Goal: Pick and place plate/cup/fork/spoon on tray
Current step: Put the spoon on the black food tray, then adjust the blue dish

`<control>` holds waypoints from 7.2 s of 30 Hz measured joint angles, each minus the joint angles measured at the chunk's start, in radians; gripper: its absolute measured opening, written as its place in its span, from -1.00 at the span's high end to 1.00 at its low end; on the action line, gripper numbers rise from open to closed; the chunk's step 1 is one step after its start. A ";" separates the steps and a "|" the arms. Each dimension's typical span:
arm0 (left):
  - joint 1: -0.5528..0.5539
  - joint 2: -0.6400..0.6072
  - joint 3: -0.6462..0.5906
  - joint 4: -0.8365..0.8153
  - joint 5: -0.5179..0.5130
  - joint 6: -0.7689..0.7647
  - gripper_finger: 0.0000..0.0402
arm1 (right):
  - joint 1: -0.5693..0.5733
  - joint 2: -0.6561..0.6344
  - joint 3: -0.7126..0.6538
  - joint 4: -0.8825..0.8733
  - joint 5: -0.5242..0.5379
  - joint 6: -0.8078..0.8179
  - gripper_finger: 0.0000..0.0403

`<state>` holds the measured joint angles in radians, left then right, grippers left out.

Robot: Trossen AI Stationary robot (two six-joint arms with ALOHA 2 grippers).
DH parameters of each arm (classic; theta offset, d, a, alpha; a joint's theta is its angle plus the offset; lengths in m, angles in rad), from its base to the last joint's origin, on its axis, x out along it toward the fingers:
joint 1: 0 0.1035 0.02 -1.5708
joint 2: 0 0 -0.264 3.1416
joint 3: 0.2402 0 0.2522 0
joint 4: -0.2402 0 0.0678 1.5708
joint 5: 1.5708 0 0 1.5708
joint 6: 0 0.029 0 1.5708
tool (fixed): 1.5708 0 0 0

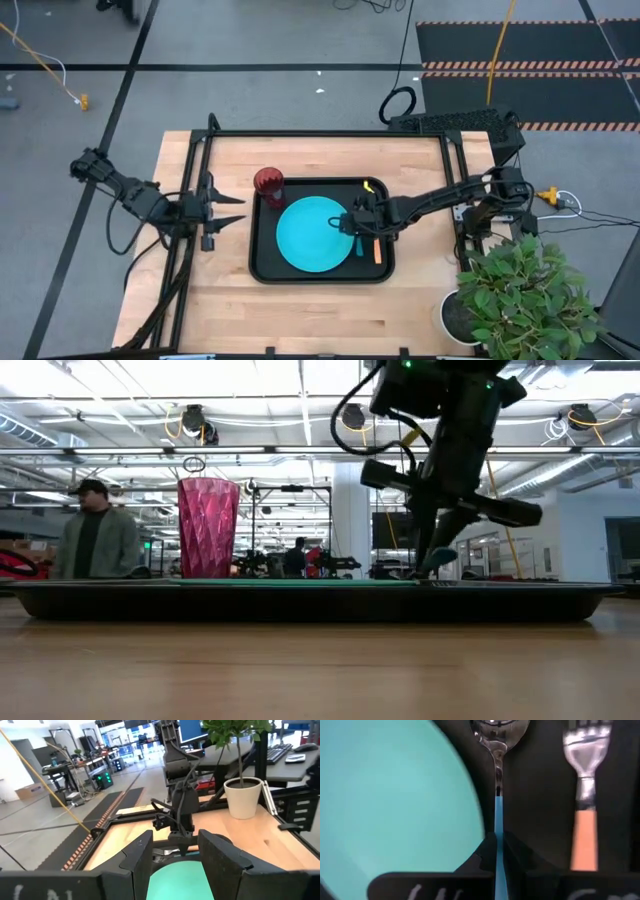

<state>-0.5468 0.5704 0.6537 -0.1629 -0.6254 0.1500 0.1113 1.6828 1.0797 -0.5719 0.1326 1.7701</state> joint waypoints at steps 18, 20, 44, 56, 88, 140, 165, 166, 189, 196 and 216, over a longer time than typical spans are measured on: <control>-0.052 -0.062 0.000 -0.044 0.000 -0.025 0.20 | 0.049 0.000 -0.011 -0.039 0.024 0.050 1.00; -0.052 -0.062 0.000 -0.044 0.000 -0.025 0.20 | 0.048 0.000 -0.019 -0.026 0.026 0.043 1.00; -0.052 -0.061 0.000 -0.030 -0.001 0.007 0.20 | 0.048 0.001 -0.087 0.091 0.002 0.024 1.00; -0.052 -0.061 0.000 -0.031 -0.001 0.005 0.20 | 0.048 -0.001 -0.181 0.274 -0.029 0.052 0.93; -0.052 -0.061 0.000 -0.035 -0.001 0.008 0.20 | 0.048 -0.006 -0.197 0.311 0.023 -0.029 0.92; -0.052 -0.061 0.000 -0.035 -0.001 0.007 0.20 | 0.047 -0.041 -0.196 0.334 0.042 -0.025 0.49; -0.052 -0.060 0.000 -0.057 -0.002 0.030 0.20 | 0.080 -0.258 -0.205 0.245 0.234 -0.464 0.49; -0.052 -0.060 0.000 -0.065 -0.002 0.034 0.20 | 0.083 -0.258 -0.212 0.245 0.250 -0.493 0.49; 0.186 0.137 0.000 0.120 -0.015 0.090 0.20 | 0.029 -0.258 -0.323 0.459 0.520 -1.249 0.49; 0.259 0.156 0.000 0.219 -0.014 0.101 0.20 | -0.029 -0.265 -0.323 0.628 0.422 -1.541 0.49; 0.359 0.163 0.000 0.231 -0.013 -0.057 0.20 | -0.226 -0.247 -0.323 0.678 0.204 -1.811 0.49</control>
<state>-0.1883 0.7332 0.6540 0.0681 -0.6384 0.0928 -0.1148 1.4354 0.7563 0.1058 0.3367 -0.0407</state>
